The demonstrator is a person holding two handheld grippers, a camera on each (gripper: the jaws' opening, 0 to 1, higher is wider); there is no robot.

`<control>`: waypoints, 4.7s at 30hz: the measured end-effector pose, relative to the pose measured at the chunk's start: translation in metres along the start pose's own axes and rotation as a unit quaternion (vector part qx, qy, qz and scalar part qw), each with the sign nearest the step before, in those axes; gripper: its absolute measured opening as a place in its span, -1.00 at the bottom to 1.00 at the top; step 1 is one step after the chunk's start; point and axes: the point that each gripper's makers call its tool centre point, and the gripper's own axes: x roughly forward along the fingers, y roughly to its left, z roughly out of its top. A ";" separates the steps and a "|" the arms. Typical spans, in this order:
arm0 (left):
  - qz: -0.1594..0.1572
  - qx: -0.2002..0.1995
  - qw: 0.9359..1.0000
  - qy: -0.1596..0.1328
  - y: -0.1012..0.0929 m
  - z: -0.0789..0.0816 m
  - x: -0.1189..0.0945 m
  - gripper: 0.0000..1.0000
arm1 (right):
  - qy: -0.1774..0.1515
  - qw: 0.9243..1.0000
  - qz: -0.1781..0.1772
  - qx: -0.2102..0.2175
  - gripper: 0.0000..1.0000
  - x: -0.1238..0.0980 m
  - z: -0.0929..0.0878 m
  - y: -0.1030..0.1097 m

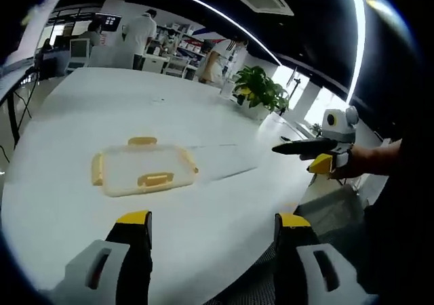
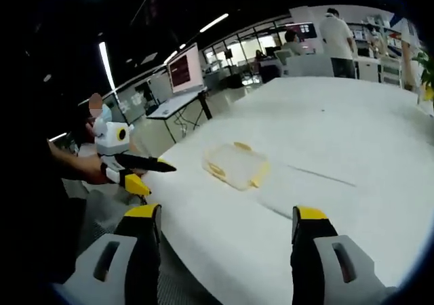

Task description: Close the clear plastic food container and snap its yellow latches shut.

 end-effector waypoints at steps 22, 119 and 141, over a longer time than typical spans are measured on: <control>-0.033 0.018 0.998 0.043 0.019 0.018 -0.001 0.47 | 0.004 0.999 0.035 -0.033 0.43 0.023 0.028 0.003; -0.042 0.381 0.871 0.307 0.160 0.033 0.067 -0.02 | 0.249 0.923 0.076 -0.283 0.10 0.144 0.009 -0.053; -0.086 0.419 0.836 0.344 0.163 0.026 0.074 -0.16 | 0.356 0.855 0.079 -0.368 -0.15 0.168 -0.017 -0.077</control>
